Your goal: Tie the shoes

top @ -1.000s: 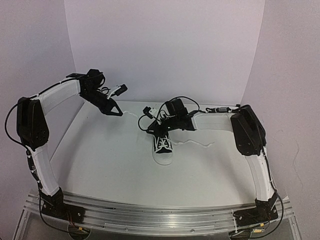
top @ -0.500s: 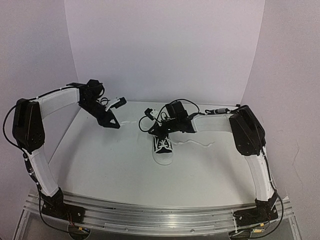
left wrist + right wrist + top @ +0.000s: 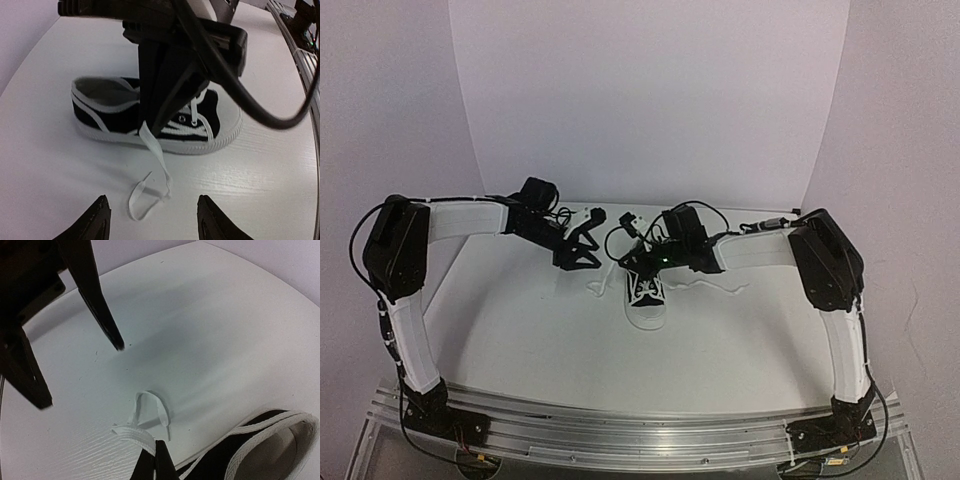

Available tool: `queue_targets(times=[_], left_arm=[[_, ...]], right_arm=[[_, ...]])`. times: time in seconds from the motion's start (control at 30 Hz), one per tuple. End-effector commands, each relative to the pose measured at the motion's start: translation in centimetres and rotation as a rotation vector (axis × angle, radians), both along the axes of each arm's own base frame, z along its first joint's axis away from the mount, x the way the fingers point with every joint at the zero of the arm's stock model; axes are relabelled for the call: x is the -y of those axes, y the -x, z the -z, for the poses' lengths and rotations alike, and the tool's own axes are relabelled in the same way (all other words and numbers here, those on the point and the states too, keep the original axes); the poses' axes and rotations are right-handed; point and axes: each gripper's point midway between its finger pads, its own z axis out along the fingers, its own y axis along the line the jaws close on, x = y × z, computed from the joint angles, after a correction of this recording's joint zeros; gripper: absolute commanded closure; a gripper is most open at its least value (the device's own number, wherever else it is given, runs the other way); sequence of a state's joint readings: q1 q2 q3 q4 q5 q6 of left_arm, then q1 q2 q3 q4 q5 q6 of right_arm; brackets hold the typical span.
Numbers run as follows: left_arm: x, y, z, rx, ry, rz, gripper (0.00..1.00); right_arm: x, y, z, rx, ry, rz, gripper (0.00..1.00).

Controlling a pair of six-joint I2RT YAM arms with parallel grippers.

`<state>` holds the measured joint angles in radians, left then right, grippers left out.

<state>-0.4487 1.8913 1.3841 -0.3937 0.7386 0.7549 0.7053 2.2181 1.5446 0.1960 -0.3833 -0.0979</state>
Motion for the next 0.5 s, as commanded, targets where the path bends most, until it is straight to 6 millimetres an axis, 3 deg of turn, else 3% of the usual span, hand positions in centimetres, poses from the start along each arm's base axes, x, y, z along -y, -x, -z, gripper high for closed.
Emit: queue_targets(times=[0.0, 0.2, 0.3, 0.47], left_arm=[[5.1, -0.6, -1.7, 0.029, 0.17, 0.008, 0.45], [5.9, -2.8, -0.3, -0.049, 0.195, -0.136, 0.59], [6.2, -2.7, -0.2, -0.077, 0.216, -0.167, 0.58], [6.7, -3.0, 2.0, -0.096, 0.199, -0.24, 0.57]], right_arm=[[0.2, -1.1, -5.6, 0.05, -0.124, 0.059, 1.0], [0.7, -2.0, -5.7, 0.002, -0.146, 0.152, 1.0], [0.8, -2.3, -5.5, -0.032, -0.165, 0.185, 1.0], [0.9, -2.9, -5.4, -0.065, -0.187, 0.238, 1.0]])
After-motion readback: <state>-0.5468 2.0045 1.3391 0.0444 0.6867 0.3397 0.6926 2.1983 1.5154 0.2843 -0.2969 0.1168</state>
